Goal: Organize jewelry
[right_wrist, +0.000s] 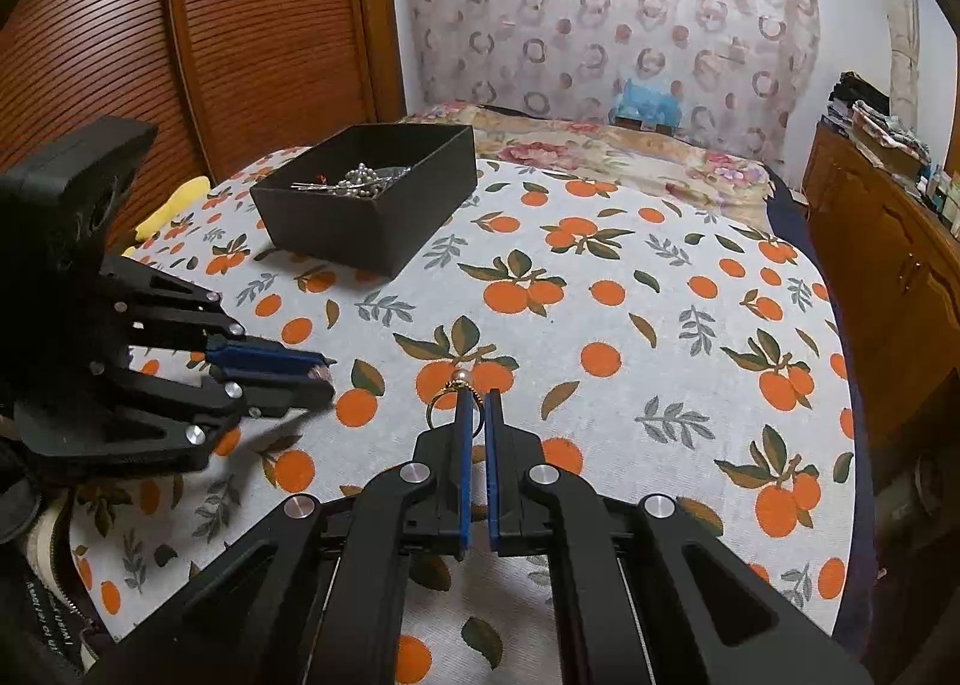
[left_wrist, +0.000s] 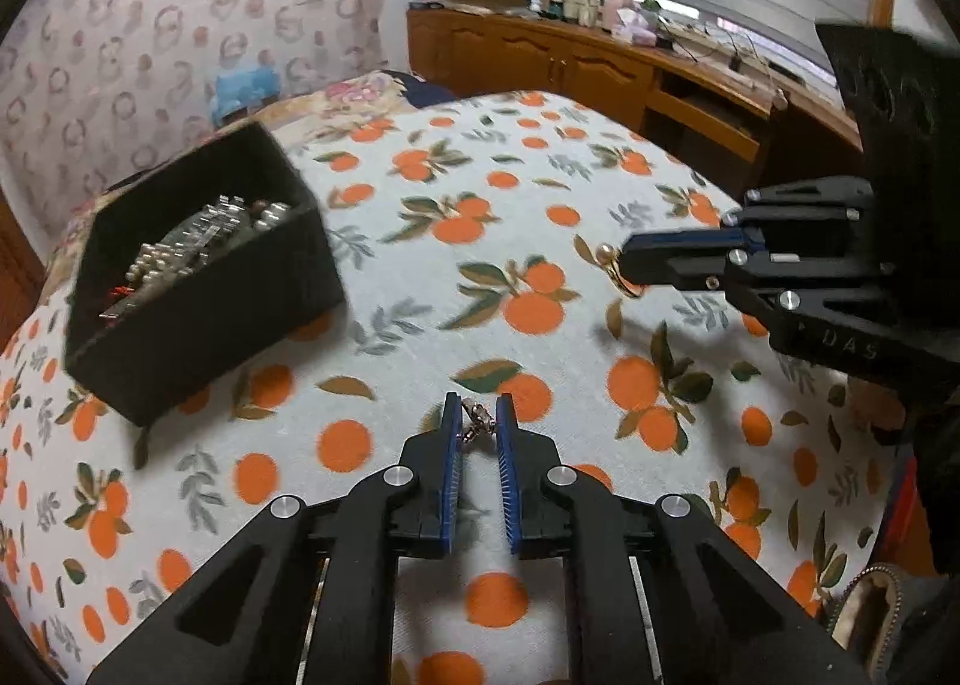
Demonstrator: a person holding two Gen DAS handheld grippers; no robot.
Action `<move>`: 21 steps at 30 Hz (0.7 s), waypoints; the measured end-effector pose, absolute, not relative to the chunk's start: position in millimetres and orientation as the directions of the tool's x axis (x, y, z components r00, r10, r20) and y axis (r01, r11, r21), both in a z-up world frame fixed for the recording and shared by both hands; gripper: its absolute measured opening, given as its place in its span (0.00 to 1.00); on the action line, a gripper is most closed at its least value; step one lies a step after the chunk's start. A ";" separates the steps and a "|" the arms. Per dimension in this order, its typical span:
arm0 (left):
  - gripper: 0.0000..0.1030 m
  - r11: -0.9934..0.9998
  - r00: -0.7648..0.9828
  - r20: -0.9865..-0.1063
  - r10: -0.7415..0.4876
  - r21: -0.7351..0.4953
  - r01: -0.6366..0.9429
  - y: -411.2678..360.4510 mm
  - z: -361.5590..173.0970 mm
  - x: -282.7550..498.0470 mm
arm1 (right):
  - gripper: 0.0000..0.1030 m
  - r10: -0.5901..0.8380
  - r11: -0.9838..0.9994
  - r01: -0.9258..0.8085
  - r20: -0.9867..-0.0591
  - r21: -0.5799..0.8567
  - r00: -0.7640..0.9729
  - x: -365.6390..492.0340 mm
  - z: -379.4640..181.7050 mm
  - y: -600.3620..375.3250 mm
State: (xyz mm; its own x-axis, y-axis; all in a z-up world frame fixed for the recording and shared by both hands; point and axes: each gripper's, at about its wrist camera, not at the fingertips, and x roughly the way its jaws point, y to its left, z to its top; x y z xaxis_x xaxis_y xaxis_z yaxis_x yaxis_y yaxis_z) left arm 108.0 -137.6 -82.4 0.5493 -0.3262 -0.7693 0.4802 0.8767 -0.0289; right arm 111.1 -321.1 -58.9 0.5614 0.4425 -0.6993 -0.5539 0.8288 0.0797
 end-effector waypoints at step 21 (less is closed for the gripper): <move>0.10 0.978 0.737 -0.655 -0.169 -0.019 0.207 11.2 -17.6 138.8 | 0.05 0.474 0.785 -0.619 -0.671 0.028 0.570 168.0 -21.2 -268.0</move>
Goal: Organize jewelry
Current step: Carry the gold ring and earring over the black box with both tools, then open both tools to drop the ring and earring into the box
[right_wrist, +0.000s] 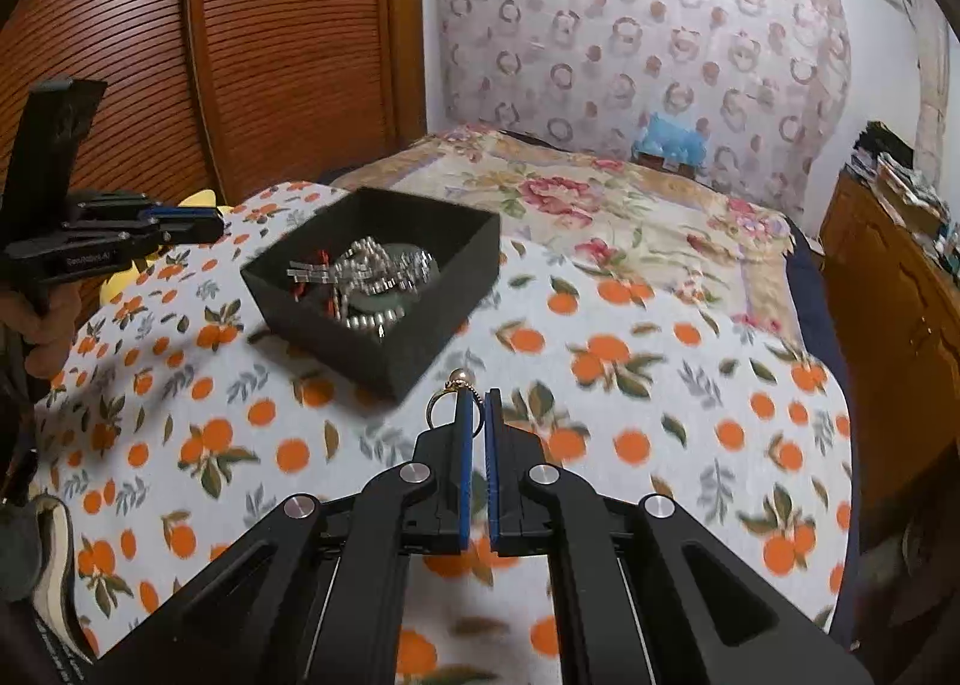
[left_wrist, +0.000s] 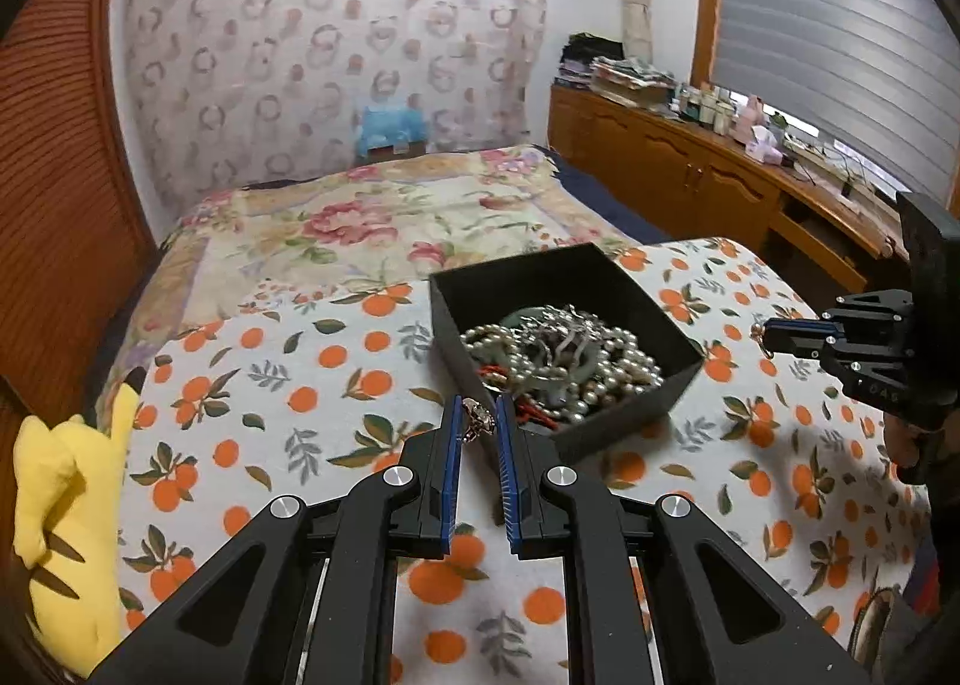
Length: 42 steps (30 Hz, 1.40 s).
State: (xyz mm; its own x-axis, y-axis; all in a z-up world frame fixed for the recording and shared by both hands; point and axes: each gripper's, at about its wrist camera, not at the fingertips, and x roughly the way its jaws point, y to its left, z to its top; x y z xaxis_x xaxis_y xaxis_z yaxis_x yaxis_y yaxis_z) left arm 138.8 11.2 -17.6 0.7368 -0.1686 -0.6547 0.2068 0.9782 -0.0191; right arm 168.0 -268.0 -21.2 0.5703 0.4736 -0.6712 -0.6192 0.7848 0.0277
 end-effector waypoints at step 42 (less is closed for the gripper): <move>0.38 0.980 0.732 -0.666 -0.139 0.015 0.200 -31.2 -20.1 194.0 | 0.21 0.501 0.808 -0.582 -0.625 0.090 0.599 176.7 -9.3 -244.1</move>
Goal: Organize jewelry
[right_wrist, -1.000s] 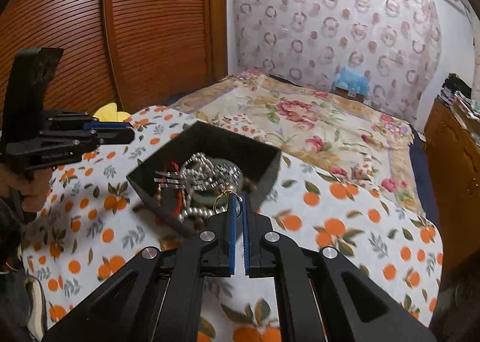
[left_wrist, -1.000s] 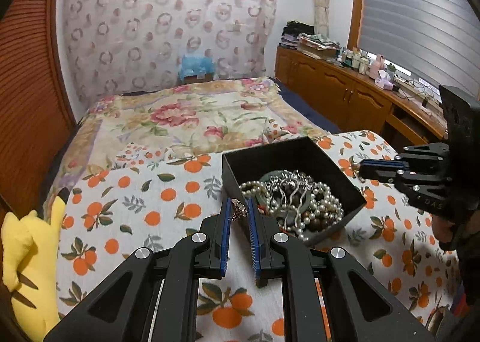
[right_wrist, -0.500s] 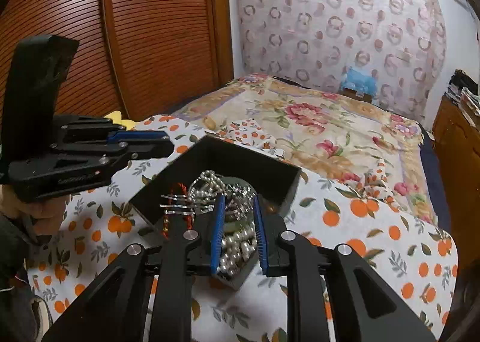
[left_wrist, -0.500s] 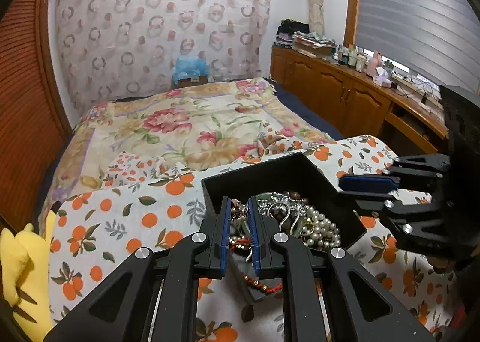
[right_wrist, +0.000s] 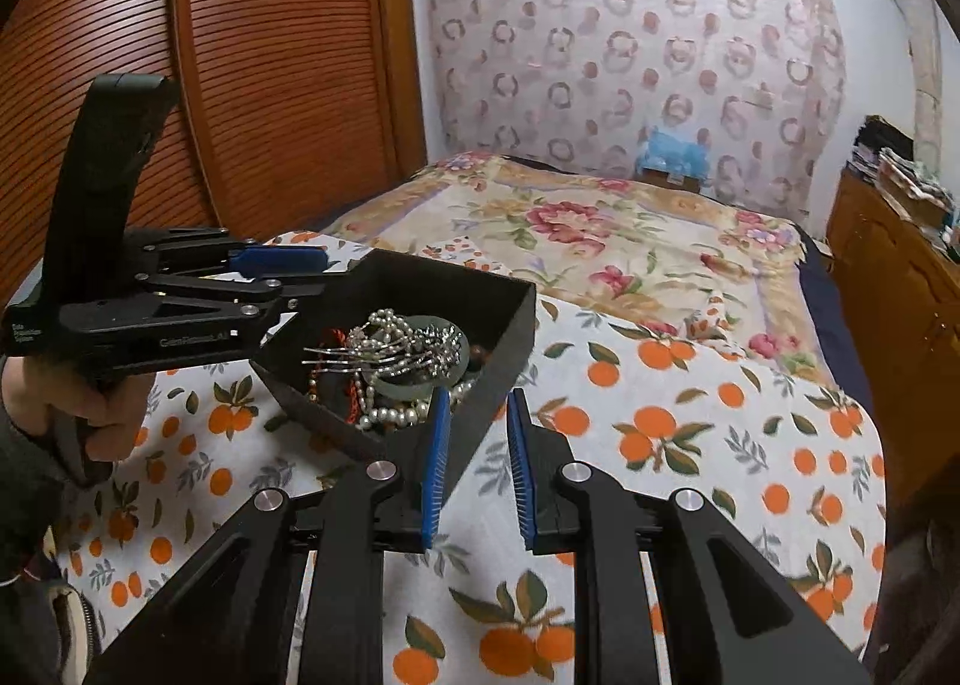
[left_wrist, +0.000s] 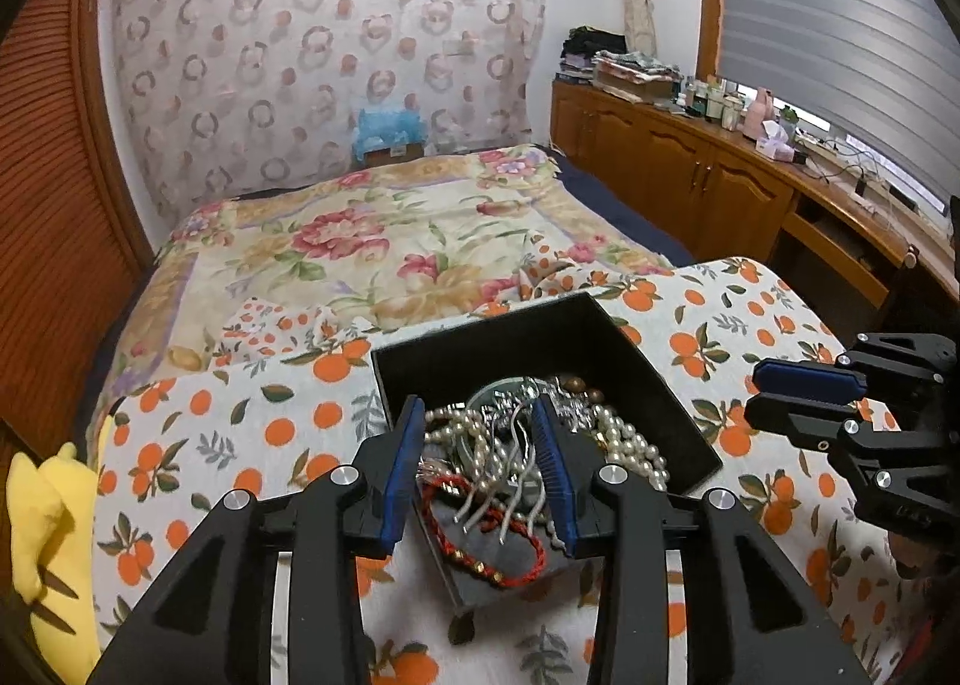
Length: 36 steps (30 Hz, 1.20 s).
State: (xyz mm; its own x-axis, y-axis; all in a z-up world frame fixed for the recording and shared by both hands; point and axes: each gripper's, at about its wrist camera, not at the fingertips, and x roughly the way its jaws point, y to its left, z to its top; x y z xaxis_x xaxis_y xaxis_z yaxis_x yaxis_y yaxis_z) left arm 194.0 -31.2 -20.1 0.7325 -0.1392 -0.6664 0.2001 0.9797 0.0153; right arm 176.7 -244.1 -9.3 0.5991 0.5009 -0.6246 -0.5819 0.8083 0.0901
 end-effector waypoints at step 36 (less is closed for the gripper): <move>0.92 0.999 0.852 -0.523 0.027 0.040 -0.007 -14.5 21.5 26.7 | 0.97 0.357 0.930 -0.358 -0.447 0.087 0.820 52.1 40.4 -266.3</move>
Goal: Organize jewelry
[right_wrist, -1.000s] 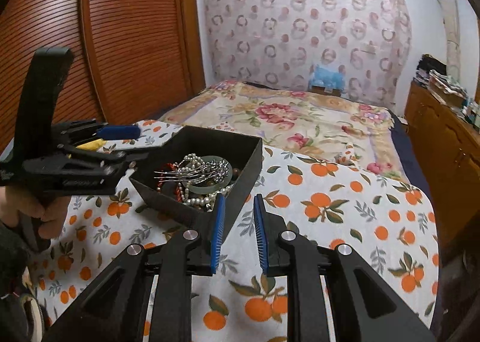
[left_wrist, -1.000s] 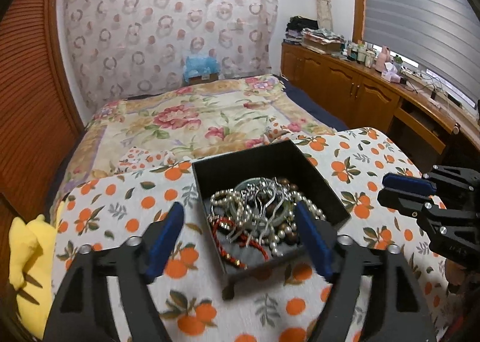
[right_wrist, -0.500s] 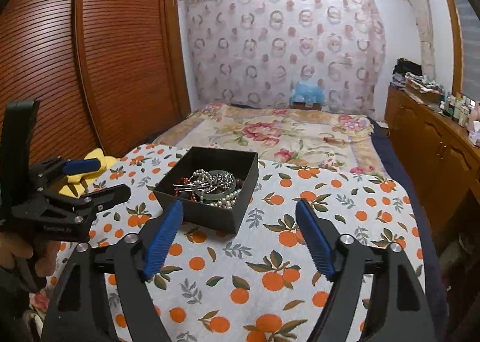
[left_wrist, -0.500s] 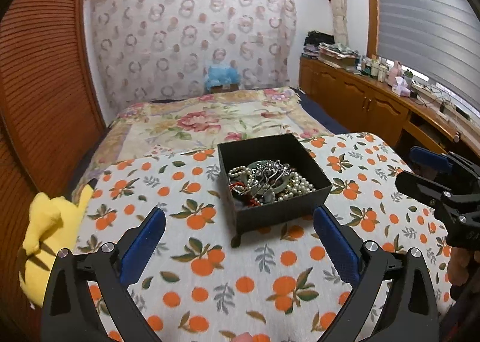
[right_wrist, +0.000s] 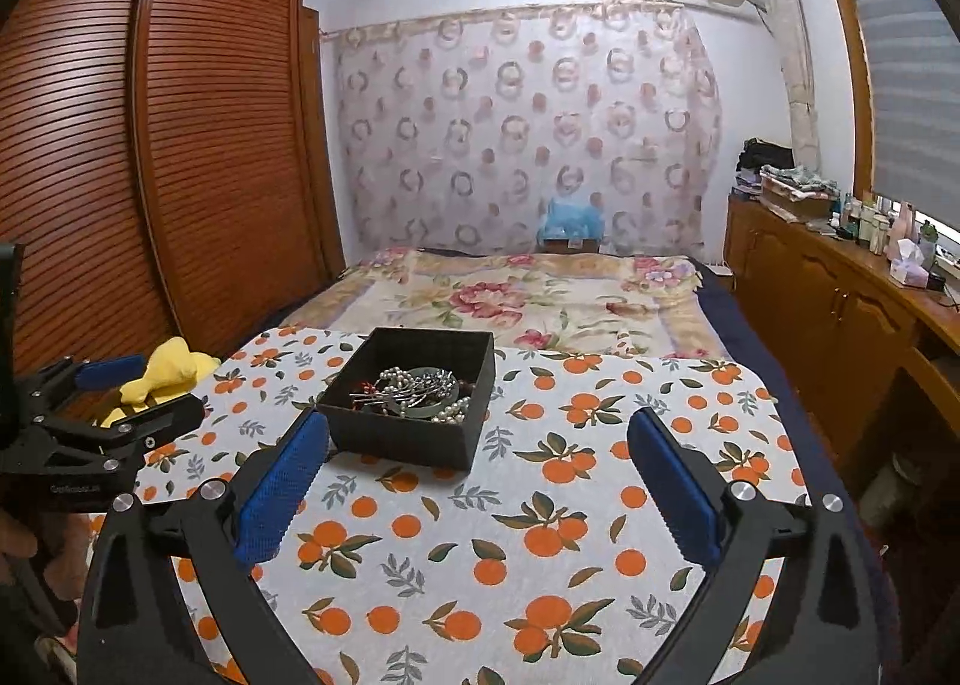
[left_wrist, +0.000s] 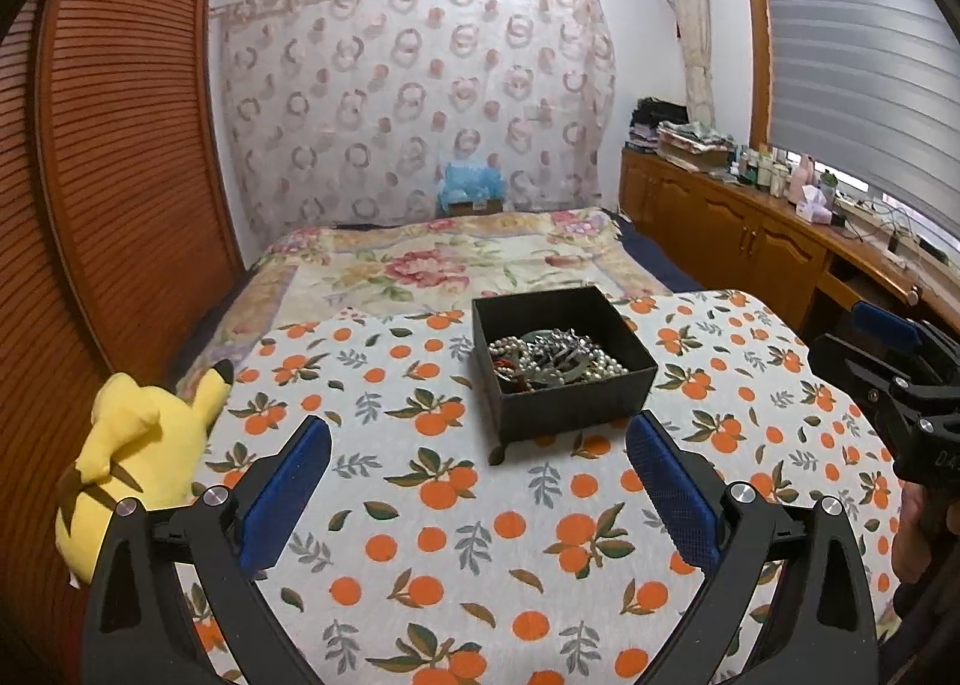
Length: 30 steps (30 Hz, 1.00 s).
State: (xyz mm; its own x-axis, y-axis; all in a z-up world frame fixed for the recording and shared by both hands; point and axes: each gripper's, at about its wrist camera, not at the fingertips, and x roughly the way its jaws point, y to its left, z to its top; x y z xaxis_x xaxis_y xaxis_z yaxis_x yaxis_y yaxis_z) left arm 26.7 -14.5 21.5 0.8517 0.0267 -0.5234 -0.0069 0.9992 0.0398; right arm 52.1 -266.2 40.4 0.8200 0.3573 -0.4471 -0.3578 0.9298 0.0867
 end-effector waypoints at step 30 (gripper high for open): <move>0.92 0.999 0.860 -0.510 0.035 0.043 -0.015 -17.9 27.4 21.7 | 0.97 0.342 0.938 -0.332 -0.446 0.102 0.827 51.1 39.5 -278.9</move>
